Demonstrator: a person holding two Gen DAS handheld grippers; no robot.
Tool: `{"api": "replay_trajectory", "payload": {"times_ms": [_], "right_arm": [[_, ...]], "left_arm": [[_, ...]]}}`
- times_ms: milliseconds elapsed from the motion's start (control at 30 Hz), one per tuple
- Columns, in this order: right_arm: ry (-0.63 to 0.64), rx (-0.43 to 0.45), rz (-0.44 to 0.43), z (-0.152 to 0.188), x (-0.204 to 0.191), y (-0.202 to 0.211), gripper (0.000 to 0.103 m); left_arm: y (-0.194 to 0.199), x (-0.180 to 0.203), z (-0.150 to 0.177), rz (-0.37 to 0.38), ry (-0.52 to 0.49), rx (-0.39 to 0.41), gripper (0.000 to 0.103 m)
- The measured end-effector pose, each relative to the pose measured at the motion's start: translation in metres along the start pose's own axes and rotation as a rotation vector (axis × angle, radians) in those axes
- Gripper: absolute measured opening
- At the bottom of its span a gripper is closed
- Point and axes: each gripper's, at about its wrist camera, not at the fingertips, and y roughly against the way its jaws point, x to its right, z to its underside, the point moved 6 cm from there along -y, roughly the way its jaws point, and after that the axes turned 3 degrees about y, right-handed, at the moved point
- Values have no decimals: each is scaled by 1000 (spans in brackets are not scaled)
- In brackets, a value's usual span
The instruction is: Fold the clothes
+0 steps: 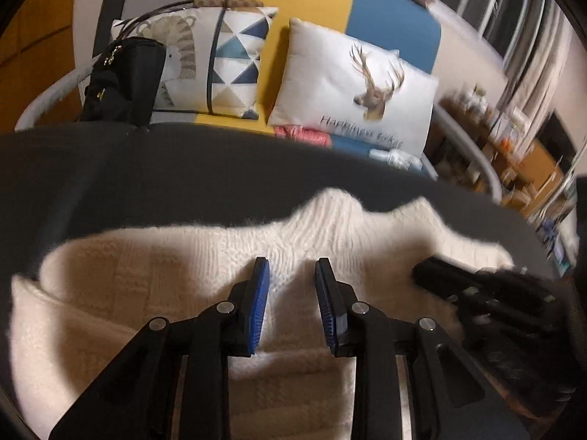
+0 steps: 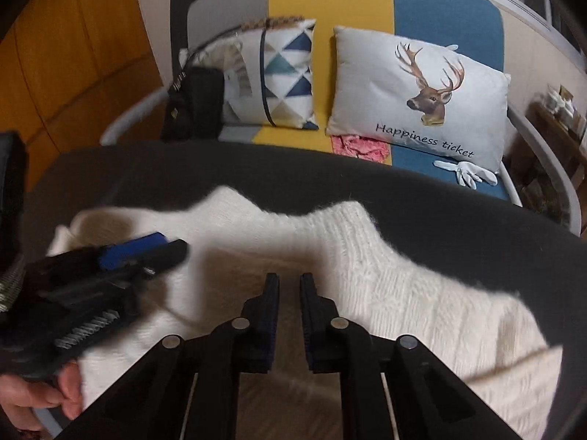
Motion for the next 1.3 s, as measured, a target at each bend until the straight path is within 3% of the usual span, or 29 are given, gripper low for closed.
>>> {"api": "replay_trajectory", "payload": {"times_ms": [167, 333, 433, 633, 800, 1033, 1067, 1133, 1233, 1300], "right_arm": [[-140, 67, 2, 10, 22, -8, 4], [-161, 68, -78, 11, 24, 2, 9], [-202, 144, -43, 10, 39, 20, 9], [-212, 63, -11, 6, 53, -6, 10], [-172, 68, 108, 10, 53, -16, 6], [-185, 64, 59, 8, 55, -9, 12], [-185, 63, 64, 7, 51, -2, 16], [-165, 155, -3, -2, 33, 22, 20], [-52, 149, -55, -11, -10, 25, 19], [11, 133, -79, -15, -36, 20, 17]], "left_arm": [[-1, -11, 3, 24, 66, 19, 23], [2, -13, 3, 42, 85, 23, 23], [-1, -13, 2, 36, 82, 24, 23], [-2, -13, 1, 33, 81, 24, 23], [-2, -12, 2, 31, 81, 27, 23], [5, -20, -1, 118, 142, 19, 23], [12, -24, -1, 126, 155, 20, 24], [28, -32, 0, 137, 182, 32, 24], [62, -58, 9, 76, 245, 126, 27], [72, -76, 21, 47, 284, 141, 33]]}}
